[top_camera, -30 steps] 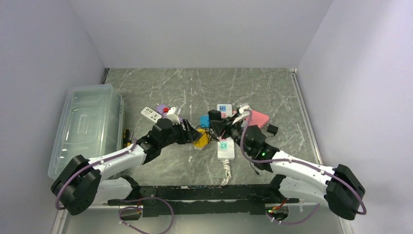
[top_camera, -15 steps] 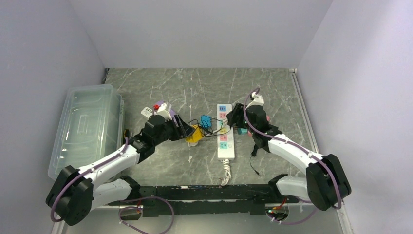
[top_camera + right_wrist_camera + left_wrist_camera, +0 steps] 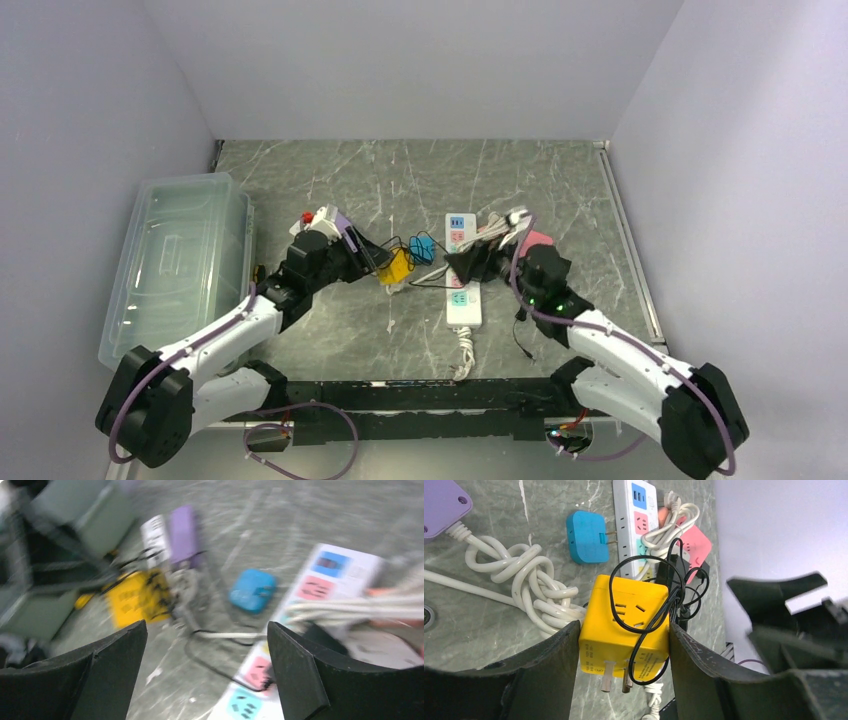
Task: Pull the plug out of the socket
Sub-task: Place the plug at the center of the board, then remove the plug from the socket.
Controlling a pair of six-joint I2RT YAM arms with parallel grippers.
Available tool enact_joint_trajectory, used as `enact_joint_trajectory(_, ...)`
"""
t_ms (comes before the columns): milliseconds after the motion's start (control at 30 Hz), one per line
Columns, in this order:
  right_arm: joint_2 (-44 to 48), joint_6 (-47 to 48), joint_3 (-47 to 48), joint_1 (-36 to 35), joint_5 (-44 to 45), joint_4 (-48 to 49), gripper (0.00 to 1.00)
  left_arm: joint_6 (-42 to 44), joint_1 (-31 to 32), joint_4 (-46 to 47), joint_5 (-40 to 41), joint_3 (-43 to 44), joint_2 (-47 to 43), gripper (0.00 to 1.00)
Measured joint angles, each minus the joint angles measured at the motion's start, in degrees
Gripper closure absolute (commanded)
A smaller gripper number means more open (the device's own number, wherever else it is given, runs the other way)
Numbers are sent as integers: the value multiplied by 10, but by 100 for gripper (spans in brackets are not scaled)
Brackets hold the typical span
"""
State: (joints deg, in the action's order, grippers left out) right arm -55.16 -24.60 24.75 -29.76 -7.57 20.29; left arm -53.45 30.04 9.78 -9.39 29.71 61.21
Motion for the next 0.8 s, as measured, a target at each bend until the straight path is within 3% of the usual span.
enact_joint_trajectory(167, 25, 65, -20, -144, -8, 51, 11, -28, -3, 11, 3, 0, -9, 100)
enact_joint_trajectory(267, 4, 82, -23, -188, 7, 90, 12, -46, -5, 26, 7, 0, -14, 100)
enact_joint_trajectory(500, -125, 83, -23, -236, 54, 172, 20, -81, -6, 54, 9, -5, -14, 100)
enact_joint_trajectory(800, -254, 62, 9, -248, 127, 231, 27, -99, -6, 66, 9, -17, -26, 100)
